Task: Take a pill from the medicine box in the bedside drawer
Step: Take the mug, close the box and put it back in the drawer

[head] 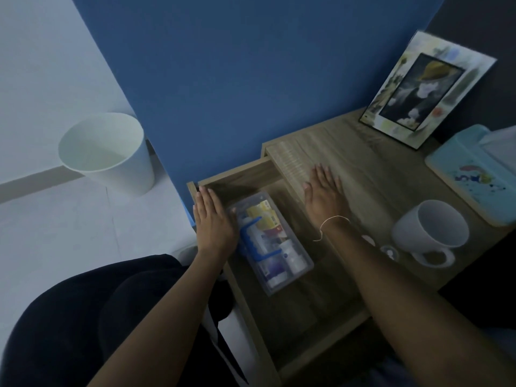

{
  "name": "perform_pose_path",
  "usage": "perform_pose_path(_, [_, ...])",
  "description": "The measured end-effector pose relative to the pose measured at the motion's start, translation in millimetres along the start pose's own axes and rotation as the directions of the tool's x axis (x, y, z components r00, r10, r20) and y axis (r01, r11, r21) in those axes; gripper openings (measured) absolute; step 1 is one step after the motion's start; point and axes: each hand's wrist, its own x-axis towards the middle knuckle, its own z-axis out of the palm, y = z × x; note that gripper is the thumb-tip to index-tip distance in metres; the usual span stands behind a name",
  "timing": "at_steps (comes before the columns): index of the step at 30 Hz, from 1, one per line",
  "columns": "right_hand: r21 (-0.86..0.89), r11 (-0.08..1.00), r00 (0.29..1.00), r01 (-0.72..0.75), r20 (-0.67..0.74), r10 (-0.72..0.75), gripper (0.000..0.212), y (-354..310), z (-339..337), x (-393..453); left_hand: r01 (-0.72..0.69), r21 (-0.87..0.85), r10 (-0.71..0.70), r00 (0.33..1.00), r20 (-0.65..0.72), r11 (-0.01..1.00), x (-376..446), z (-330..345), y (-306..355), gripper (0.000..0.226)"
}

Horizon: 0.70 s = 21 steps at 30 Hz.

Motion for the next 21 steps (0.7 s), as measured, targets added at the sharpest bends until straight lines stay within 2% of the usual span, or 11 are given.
perform_pose_path(6, [0.01,1.0,1.0,0.013,-0.023,-0.013,0.058,2,2,0,-0.057,-0.012,0.058,0.998,0.013,0.998,1,3,3,0.068])
perform_pose_path(10, [0.006,1.0,1.0,0.007,-0.011,-0.007,0.057,1,0,0,-0.142,-0.129,0.146,0.989,0.025,0.981,7,7,8,0.066])
perform_pose_path(14, [0.009,1.0,1.0,0.001,0.002,-0.001,0.055,0,-2,0,-0.239,-0.305,0.251,0.968,0.001,0.922,12,11,11,0.061])
perform_pose_path(17, [0.007,1.0,1.0,-0.003,0.004,0.003,0.055,0,-2,0,-0.232,-0.355,0.225,0.972,-0.062,0.905,14,16,15,0.062])
perform_pose_path(21, [0.011,1.0,1.0,0.003,0.005,-0.003,0.056,1,-1,0,-0.157,-0.419,0.2,0.978,0.062,0.894,16,22,24,0.07])
